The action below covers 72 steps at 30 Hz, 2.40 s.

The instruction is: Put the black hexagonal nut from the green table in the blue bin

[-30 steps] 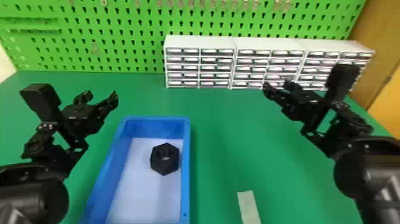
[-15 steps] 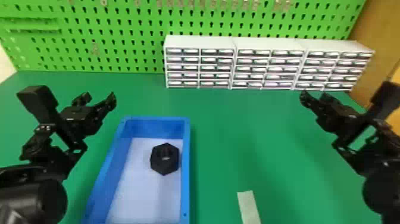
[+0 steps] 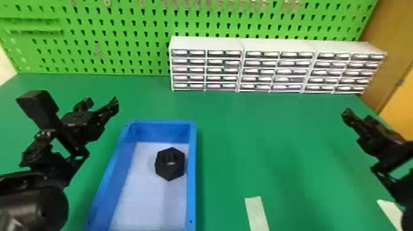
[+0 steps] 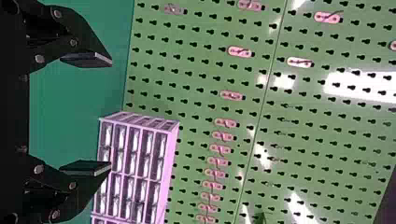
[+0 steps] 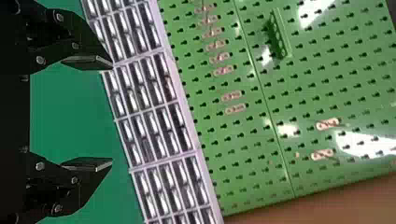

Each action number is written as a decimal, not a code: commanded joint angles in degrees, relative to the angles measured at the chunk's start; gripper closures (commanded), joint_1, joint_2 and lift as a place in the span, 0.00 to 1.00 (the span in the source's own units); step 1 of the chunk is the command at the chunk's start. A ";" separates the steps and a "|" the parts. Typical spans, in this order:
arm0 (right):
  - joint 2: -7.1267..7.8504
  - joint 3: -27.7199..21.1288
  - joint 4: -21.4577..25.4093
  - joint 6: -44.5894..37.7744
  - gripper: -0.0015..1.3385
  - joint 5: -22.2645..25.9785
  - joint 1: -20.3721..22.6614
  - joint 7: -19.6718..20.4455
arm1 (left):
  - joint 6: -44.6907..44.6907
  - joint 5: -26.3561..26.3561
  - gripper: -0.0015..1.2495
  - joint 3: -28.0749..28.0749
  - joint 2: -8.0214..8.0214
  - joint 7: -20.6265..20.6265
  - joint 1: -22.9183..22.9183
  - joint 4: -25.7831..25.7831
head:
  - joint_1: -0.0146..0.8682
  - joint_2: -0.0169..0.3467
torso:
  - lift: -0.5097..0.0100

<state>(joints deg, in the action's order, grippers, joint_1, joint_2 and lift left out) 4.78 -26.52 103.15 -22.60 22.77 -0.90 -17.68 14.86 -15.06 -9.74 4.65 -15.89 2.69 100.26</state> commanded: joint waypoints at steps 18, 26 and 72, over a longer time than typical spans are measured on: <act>-1.96 -1.96 -5.42 3.70 0.40 2.72 1.25 0.01 | -0.10 -4.19 0.38 -1.07 0.00 0.07 -0.84 -3.93 | 0.80 0.07 | 0.79; -2.14 -1.87 -7.35 4.76 0.40 2.98 1.34 0.01 | -0.36 -2.61 0.38 -0.80 0.00 0.07 -1.02 -4.54 | 0.80 0.07 | 0.79; -0.03 -4.77 -12.71 6.87 0.40 4.21 2.30 -3.42 | -3.17 -1.38 0.38 5.88 0.00 0.16 -1.02 -4.01 | 0.80 0.07 | 0.79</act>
<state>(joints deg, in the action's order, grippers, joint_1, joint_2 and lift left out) 4.80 -31.29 90.44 -15.73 26.99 1.40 -21.09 11.78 -17.06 -5.51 4.65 -15.76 1.82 96.17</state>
